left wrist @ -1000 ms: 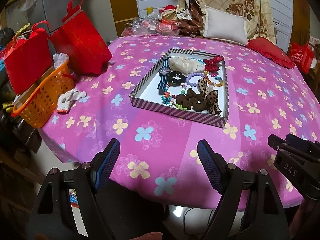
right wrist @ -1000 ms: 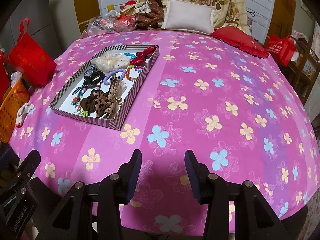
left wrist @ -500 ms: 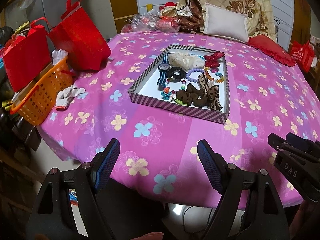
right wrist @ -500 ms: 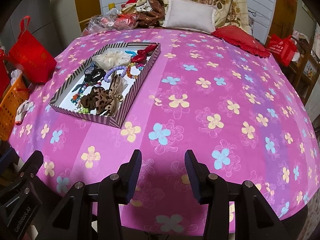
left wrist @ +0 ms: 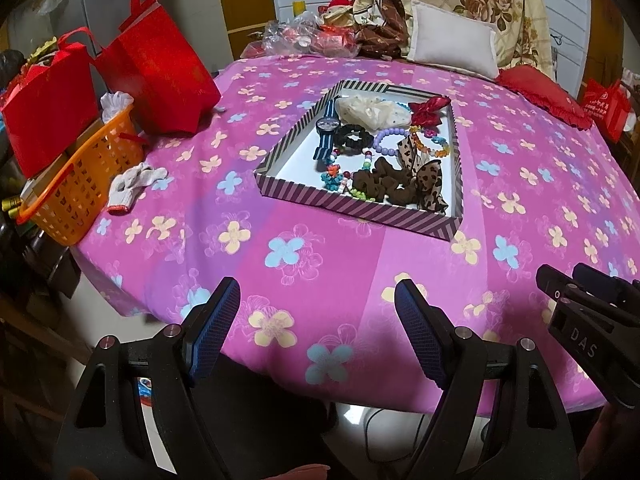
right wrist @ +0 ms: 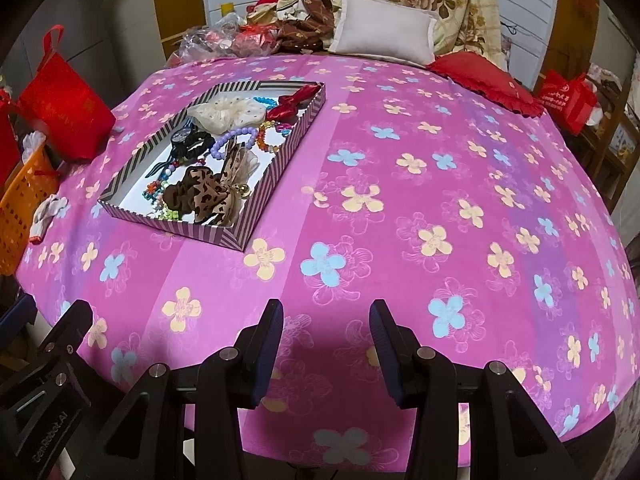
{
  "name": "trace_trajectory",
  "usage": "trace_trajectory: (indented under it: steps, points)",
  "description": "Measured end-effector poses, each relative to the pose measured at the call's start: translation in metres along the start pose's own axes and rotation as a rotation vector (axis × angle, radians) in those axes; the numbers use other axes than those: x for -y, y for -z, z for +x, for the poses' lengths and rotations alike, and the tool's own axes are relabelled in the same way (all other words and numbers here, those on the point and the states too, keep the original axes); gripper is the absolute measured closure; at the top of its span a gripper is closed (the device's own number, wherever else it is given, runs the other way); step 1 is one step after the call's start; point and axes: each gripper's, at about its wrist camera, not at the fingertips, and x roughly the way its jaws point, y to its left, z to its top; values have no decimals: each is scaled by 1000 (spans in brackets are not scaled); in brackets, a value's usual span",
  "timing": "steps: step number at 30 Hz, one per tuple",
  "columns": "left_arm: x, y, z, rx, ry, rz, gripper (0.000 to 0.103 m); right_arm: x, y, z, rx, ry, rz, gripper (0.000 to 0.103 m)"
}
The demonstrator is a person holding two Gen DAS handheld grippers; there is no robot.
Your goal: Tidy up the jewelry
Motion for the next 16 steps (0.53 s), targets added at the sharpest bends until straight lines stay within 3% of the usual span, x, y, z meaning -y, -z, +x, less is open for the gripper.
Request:
trace_trajectory:
  steps: [16]
  points:
    - [3,-1,-5,15,-4,8,23,2,0,2,-8,-22,4,60]
